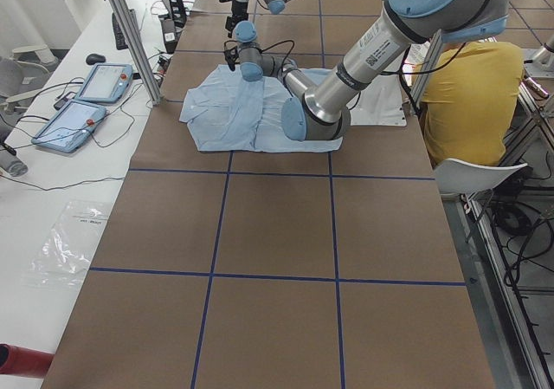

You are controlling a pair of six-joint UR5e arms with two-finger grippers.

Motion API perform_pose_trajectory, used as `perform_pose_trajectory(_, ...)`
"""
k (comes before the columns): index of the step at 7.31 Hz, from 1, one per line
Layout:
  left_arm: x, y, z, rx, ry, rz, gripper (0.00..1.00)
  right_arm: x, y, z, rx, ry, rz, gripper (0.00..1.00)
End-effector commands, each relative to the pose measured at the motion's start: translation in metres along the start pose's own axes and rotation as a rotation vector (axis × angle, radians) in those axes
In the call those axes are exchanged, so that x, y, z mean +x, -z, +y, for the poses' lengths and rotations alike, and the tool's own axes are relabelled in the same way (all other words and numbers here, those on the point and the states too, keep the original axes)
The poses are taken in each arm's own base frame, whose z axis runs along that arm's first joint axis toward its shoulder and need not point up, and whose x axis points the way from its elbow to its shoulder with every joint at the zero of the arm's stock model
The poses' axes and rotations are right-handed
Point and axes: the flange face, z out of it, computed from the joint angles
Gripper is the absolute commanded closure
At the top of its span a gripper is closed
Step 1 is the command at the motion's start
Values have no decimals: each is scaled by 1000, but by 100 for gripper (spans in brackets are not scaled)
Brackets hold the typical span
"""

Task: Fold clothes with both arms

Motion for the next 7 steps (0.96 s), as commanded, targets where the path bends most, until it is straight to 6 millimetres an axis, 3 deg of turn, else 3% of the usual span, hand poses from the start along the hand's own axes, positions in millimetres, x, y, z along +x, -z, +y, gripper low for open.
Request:
perform_pose_trajectory(1, 6, -21, 20, 21, -18, 7, 23, 9, 1, 2, 1, 4, -3, 1)
perform_pose_trajectory(2, 7, -22, 23, 19, -20, 9, 20, 6, 3, 9, -3, 0, -11, 1)
perform_pose_trajectory(3, 9, -18, 26, 10, -21, 14, 15, -4, 0, 38, -27, 3, -27, 0)
perform_pose_trajectory(4, -1, -3, 33, 2, -32, 32, 15, -14, -5, 86, -39, -7, -42, 0)
perform_pose_trajectory(5, -29, 13, 36, -1, -48, 47, 15, -6, -15, 152, -42, 50, -42, 0)
perform_pose_trajectory(6, -76, 39, 40, -7, -58, 57, 16, 3, -10, 208, -42, 10, -5, 0)
perform_pose_trajectory(7, -117, 69, 46, -6, -65, 68, 17, -4, 4, 268, -90, -30, 60, 1)
